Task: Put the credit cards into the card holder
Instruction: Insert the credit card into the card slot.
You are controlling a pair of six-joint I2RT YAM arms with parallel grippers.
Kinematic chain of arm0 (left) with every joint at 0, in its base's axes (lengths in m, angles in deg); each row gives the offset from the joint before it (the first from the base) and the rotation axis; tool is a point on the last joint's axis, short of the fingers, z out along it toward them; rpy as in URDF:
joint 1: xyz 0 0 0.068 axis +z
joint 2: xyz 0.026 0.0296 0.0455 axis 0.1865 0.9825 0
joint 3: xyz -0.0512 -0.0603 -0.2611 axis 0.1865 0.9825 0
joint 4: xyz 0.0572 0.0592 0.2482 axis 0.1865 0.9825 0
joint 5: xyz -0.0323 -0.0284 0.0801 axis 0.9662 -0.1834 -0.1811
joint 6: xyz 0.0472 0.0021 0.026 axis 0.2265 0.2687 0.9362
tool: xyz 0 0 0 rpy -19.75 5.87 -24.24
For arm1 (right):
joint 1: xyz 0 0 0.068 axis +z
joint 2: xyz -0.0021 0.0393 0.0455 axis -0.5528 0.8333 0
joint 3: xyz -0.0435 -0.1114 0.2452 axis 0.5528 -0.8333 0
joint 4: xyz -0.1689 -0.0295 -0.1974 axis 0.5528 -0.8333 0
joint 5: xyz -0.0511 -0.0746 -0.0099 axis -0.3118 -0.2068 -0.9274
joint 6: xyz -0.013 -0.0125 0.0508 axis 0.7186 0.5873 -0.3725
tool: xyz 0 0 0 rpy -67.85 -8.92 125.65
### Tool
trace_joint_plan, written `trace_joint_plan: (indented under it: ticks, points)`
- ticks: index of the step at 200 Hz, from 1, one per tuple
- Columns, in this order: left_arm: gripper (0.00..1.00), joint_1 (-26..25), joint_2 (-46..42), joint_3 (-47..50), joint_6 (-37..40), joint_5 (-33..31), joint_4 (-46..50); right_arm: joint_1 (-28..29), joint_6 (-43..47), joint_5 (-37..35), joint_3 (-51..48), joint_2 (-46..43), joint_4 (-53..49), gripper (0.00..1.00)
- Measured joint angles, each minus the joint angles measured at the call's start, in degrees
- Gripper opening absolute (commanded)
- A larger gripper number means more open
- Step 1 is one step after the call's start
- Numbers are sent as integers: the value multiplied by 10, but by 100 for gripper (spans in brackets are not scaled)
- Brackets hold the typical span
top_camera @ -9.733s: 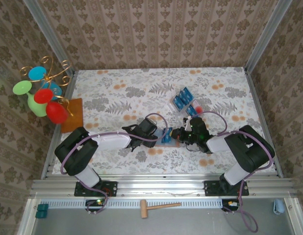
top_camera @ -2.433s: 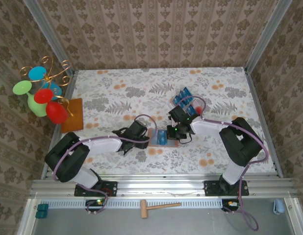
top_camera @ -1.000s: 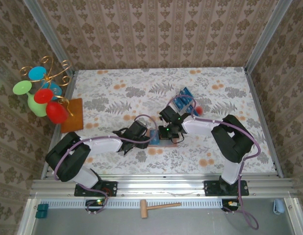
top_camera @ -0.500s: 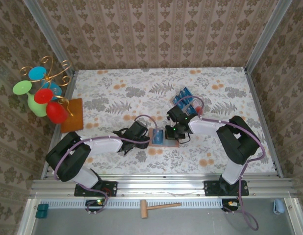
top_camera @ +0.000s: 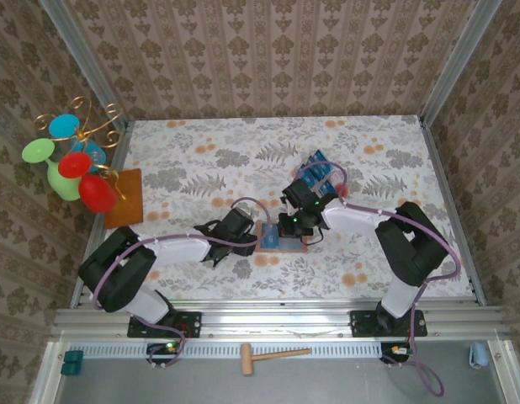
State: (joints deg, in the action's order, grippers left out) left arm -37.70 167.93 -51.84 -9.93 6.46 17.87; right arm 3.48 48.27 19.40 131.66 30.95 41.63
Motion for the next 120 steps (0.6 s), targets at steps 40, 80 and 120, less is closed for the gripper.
trace_joint_plan:
  ticks: [40, 80, 120]
  points:
    - [72, 0, 0, 0, 0, 0, 0, 6, 0, 0, 1, 21, 1, 0]
    - [72, 0, 1, 0, 0, 0, 0, 6, -2, 0, 1, 25, 3, 0]
    - [72, 0, 2, 0, 0, 0, -2, 7, -3, 5, 1, 32, 15, 0]
